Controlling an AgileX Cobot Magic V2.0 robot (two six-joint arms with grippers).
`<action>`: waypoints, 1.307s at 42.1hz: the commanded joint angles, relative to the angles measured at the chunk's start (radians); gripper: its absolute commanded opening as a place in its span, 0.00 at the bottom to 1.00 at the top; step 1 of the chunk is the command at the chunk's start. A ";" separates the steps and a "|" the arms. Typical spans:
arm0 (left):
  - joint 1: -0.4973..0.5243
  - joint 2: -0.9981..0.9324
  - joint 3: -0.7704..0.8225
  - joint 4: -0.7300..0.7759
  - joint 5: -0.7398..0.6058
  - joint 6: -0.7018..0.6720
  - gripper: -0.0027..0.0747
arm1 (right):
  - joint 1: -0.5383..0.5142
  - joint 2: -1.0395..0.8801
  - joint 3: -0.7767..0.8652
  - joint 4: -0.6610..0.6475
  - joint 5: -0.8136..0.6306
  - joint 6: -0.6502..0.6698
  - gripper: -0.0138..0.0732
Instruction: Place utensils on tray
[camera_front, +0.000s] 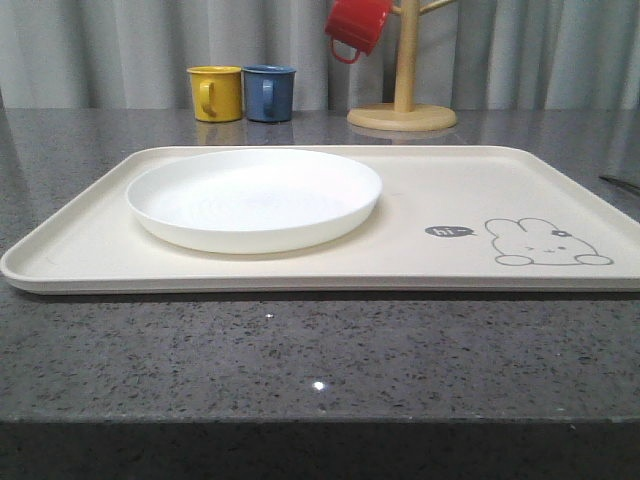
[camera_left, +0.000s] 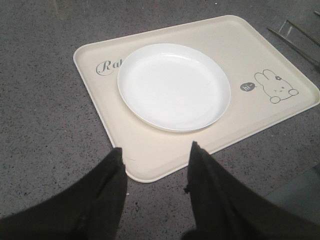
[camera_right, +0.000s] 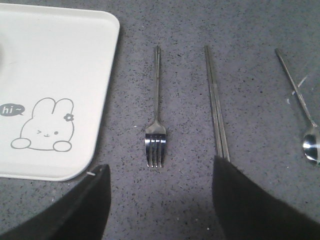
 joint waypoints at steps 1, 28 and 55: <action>-0.008 0.002 -0.023 -0.021 -0.074 0.000 0.42 | -0.003 0.011 -0.030 0.005 -0.050 -0.001 0.70; -0.008 0.002 -0.023 -0.021 -0.074 0.000 0.42 | -0.004 0.487 -0.274 -0.053 0.152 -0.001 0.69; -0.008 0.002 -0.023 -0.021 -0.074 0.000 0.42 | 0.000 0.973 -0.503 -0.005 0.147 -0.036 0.69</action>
